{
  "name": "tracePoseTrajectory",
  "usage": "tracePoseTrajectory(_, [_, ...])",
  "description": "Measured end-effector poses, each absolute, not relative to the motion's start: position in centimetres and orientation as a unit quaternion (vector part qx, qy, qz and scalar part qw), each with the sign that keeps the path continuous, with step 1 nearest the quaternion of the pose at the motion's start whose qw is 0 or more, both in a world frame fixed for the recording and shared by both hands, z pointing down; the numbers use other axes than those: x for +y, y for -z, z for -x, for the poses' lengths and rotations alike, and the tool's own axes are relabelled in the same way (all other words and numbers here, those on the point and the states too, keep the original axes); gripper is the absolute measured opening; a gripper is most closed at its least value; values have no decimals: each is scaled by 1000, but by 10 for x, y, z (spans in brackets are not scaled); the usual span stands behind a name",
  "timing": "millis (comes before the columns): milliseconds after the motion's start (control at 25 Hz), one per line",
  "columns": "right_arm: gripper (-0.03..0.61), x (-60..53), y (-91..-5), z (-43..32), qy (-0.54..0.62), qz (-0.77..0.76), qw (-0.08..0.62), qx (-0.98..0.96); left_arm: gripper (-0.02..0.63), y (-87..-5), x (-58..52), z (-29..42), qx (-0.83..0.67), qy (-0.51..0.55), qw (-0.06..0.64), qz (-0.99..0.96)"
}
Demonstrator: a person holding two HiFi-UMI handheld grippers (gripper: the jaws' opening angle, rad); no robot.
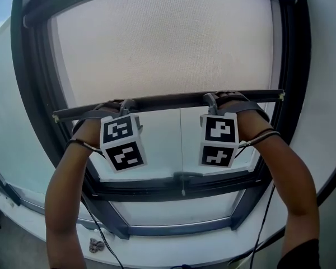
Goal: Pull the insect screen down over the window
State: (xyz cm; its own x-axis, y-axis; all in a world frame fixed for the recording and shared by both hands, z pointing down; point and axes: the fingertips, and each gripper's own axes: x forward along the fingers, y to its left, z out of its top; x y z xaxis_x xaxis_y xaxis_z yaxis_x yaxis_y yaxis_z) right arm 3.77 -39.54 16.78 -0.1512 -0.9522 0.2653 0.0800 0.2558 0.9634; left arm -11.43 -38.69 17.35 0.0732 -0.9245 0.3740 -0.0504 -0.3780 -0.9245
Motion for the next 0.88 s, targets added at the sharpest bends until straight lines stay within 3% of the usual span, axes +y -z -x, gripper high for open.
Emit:
tracePoseTrajectory(320, [190,-402,-167,-34,479,-403,514,-586,192,-173,-394,114,424,513,419,617])
tracePoseTrajectory(880, [190,-405,-169,-29,464,-444,476,-601,192,-176,-392,114,439,458,400,662])
